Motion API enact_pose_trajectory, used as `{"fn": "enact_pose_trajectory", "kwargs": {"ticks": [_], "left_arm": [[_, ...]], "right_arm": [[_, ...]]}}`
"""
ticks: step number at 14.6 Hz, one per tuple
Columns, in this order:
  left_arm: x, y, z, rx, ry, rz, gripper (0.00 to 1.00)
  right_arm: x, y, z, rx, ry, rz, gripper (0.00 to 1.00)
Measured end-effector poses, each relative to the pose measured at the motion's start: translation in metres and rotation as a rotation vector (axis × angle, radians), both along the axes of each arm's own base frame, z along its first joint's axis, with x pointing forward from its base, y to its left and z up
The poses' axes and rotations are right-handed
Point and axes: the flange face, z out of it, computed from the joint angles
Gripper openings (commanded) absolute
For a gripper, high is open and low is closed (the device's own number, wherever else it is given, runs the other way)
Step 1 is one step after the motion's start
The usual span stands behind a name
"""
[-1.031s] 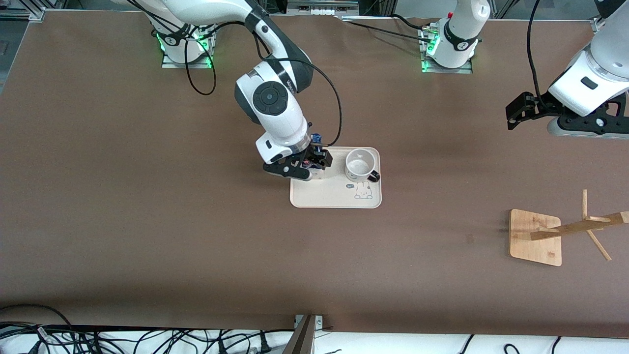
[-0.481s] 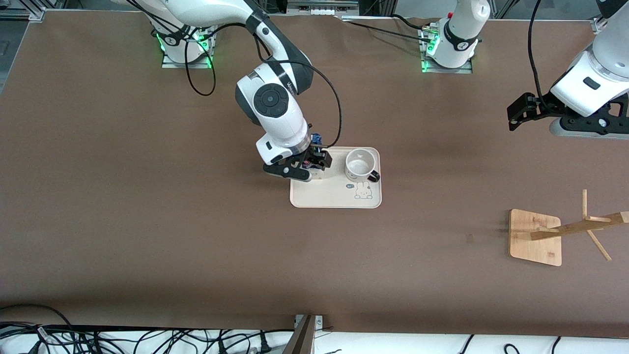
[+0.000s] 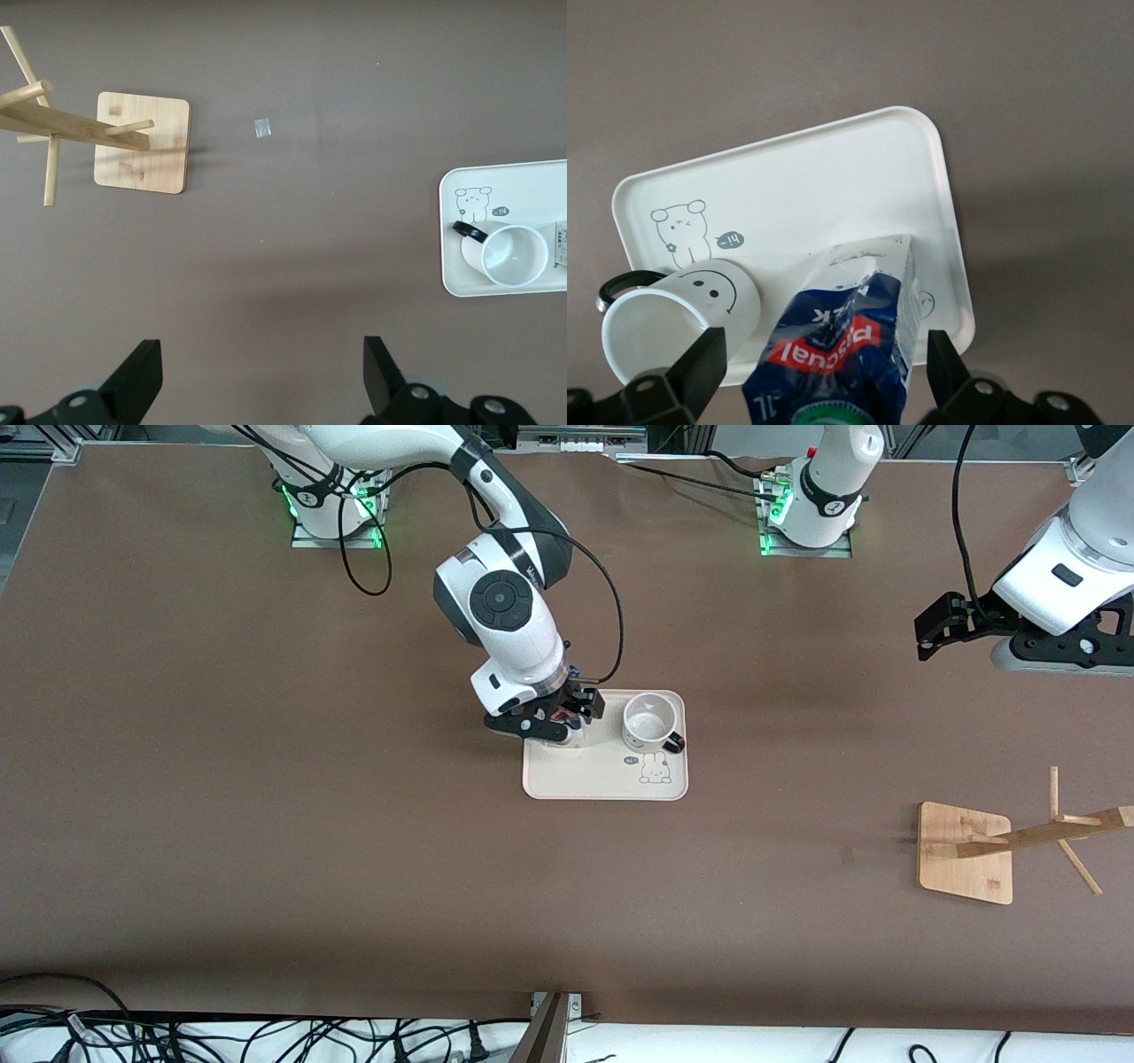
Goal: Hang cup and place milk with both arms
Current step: 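Lower the right gripper around the milk carton and close it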
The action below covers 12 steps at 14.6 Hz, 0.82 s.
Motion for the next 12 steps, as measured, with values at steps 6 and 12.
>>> {"fn": "enact_pose_trajectory", "kwargs": {"ticks": [6,12], "left_arm": [[0.0,0.0,0.0,0.0,0.0,-0.001,1.0],[-0.002,-0.01,0.002,-0.001,-0.004,-0.018,1.0]], "right_arm": [[-0.006,-0.001,-0.005,-0.03,0.037,0.019,1.0],[-0.015,-0.002,-0.012,-0.074,0.091,0.047,1.0]]}}
